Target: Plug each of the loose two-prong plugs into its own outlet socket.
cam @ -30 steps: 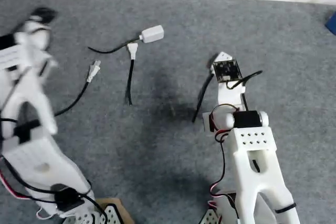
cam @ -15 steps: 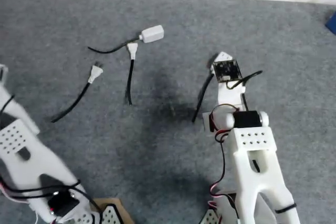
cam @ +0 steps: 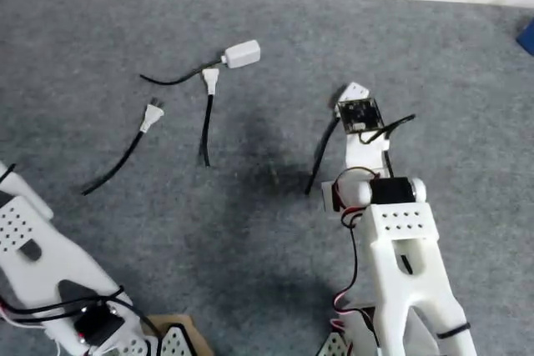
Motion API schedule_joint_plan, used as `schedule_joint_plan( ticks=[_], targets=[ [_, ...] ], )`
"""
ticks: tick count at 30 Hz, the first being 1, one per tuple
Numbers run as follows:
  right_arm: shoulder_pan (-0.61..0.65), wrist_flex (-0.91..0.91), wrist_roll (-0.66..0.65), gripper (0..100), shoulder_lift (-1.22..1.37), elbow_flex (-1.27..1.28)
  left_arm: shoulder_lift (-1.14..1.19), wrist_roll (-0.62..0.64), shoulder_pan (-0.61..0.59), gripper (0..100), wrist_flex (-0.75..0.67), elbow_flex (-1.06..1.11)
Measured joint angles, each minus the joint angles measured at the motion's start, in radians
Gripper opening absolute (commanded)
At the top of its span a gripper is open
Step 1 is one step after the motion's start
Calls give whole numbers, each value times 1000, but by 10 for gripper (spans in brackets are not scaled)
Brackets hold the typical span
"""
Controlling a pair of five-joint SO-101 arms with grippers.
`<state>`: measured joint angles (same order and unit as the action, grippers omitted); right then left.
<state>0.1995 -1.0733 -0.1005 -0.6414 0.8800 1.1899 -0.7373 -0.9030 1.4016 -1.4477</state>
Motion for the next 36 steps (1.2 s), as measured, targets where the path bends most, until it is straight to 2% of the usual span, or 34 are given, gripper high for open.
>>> schedule_joint_plan(
  ticks=[4, 8, 12, 16, 23, 26, 32, 36],
  targets=[
    [0, 0, 0, 303, 0, 0, 0, 34, 0, 281, 11, -43],
    [0, 0, 0, 303, 0, 0, 0, 87, 38, 284, 143, -132],
    [0, 0, 0, 303, 0, 0, -8, 206, 181, 284, 331, -175],
    [0, 0, 0, 303, 0, 0, -55, 293, 365, 284, 356, -129],
    [-86, 146, 0, 303, 0, -72, -89, 315, 684, 284, 356, -64],
    [-97, 224, 0, 303, 17, -87, -89, 315, 792, 284, 304, -55],
    [-100, 394, 52, 303, 227, -92, -87, 330, 911, 284, 169, 32],
    [-100, 473, 92, 303, 342, -92, -52, 364, 936, 282, 52, 38]
  ],
)
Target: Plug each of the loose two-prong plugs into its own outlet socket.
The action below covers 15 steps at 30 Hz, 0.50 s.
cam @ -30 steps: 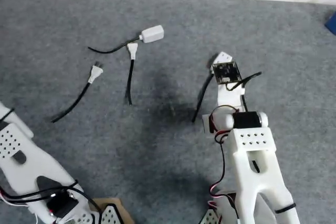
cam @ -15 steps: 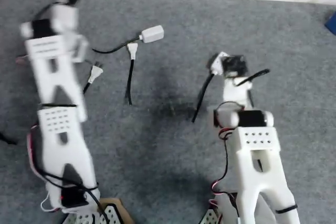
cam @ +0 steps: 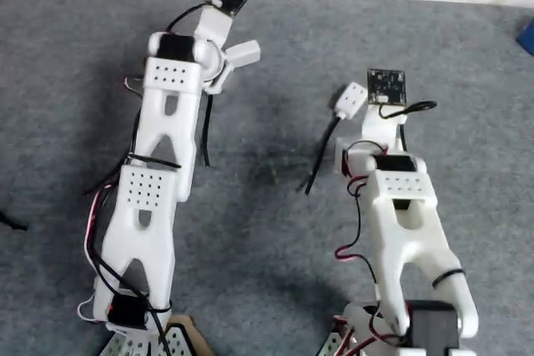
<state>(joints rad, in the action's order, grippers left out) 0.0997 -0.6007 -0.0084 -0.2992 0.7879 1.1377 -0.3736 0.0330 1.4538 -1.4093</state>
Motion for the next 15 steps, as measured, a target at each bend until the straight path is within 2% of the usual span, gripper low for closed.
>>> schedule_joint_plan(
  ticks=[11, 15],
  targets=[
    [-6, 15, 6, 303, 9, 9, 114, 6, -5, 281, -216, 6],
    [-6, 15, 6, 303, 11, 38, 146, 6, -15, 281, -334, 6]
  ],
)
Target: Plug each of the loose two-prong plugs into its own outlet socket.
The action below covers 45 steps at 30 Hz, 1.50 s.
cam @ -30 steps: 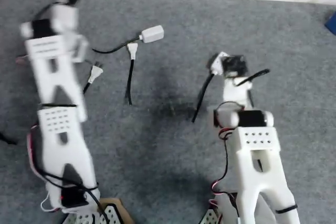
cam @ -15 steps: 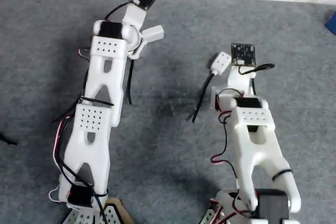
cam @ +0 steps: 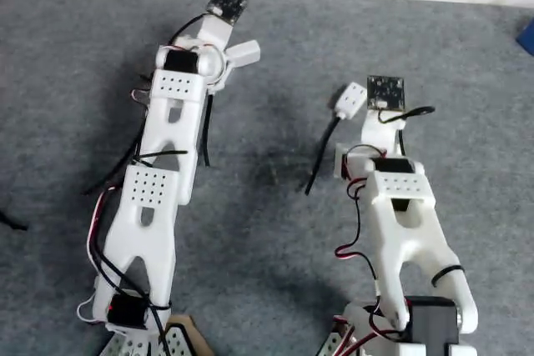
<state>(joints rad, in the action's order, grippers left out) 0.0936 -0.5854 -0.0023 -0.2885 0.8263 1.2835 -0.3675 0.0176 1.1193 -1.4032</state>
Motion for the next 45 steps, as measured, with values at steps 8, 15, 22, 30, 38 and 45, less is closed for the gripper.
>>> schedule_joint_plan(
  ticks=[8, 15, 22, 30, 38, 45],
  targets=[
    [0, 0, 0, 303, 0, 9, 121, 5, -123, 266, -158, -2],
    [-2, 0, 0, 303, 0, 9, 176, -49, -140, 14, -164, -14],
    [0, 0, 0, 303, 0, 9, 209, -227, -112, 22, -31, -28],
    [0, 0, 0, 303, 0, 9, 141, -229, -54, 4, 374, -221],
    [0, 0, 0, 303, 0, 9, -233, -152, 84, 4, 654, -118],
    [0, 0, 0, 303, 0, 9, -727, -138, 249, 4, 657, 391]
  ],
)
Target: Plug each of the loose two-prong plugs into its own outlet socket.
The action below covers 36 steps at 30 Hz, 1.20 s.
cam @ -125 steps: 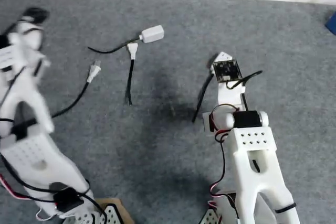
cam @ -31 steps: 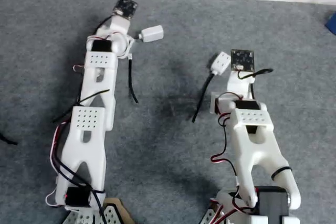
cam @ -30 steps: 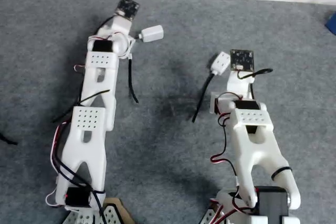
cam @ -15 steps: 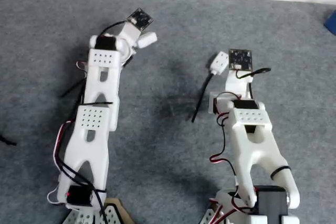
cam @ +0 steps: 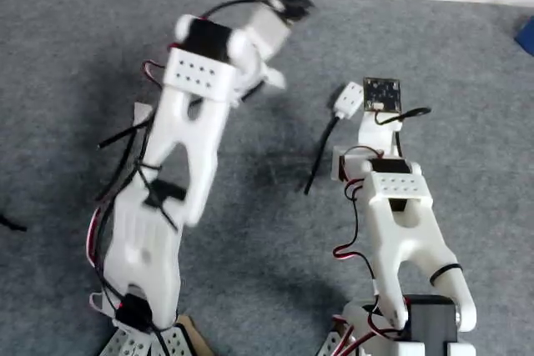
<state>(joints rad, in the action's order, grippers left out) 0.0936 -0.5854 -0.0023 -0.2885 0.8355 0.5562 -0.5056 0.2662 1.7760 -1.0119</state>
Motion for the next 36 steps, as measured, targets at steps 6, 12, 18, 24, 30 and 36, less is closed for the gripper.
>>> schedule_joint_plan(
  ticks=[6, 12, 18, 24, 30, 36],
  targets=[
    [0, 0, 0, 303, 0, 0, -523, -31, 147, 4, 0, 609],
    [0, 0, 0, 303, 0, 0, -999, -161, 176, 4, -15, 1287],
    [0, 0, 0, 303, 0, 0, -1255, -301, 68, 4, -175, 1804],
    [0, 0, 0, 303, 0, 0, -1278, -466, -72, 4, -344, 2048],
    [-20, 0, 0, 303, 0, 0, -1295, -433, -78, 4, -348, 1921],
    [-66, 0, 0, 303, 0, 0, -1295, -411, -140, 4, -331, 1560]
  ],
)
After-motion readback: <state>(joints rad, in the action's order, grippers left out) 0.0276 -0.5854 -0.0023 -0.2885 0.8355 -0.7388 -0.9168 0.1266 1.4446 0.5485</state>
